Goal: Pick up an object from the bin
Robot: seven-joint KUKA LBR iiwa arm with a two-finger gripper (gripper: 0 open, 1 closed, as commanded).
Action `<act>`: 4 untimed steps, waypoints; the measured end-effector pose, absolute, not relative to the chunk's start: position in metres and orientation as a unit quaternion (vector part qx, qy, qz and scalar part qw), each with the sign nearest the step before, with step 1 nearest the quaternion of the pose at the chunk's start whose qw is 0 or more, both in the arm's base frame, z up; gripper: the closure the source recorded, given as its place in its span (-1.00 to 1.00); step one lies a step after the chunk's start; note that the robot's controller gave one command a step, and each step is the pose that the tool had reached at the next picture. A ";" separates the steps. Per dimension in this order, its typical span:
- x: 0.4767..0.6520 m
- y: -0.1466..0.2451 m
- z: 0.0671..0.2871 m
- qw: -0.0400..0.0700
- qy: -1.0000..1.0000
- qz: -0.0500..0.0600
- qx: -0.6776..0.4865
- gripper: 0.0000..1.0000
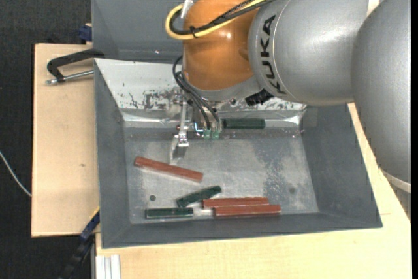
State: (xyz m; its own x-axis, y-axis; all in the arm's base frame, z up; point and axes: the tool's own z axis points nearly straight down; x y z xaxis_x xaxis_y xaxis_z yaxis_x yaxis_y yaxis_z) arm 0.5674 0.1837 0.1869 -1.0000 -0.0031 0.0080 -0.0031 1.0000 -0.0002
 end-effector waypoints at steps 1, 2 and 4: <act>0.569 0.183 0.192 0.000 -1.000 -0.001 0.000 -1.00; 0.564 0.185 0.155 -0.003 -0.999 -0.001 0.036 -1.00; 0.565 0.198 0.077 0.000 -0.999 -0.002 -0.034 1.00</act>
Offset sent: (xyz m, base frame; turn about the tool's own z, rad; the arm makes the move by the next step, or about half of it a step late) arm -0.0197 0.0044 -0.1156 -0.2125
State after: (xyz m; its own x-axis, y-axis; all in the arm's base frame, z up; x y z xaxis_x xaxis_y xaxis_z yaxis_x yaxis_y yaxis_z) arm 0.5653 0.1981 0.0767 -0.9977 0.0673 -0.0005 0.0673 0.9977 0.0050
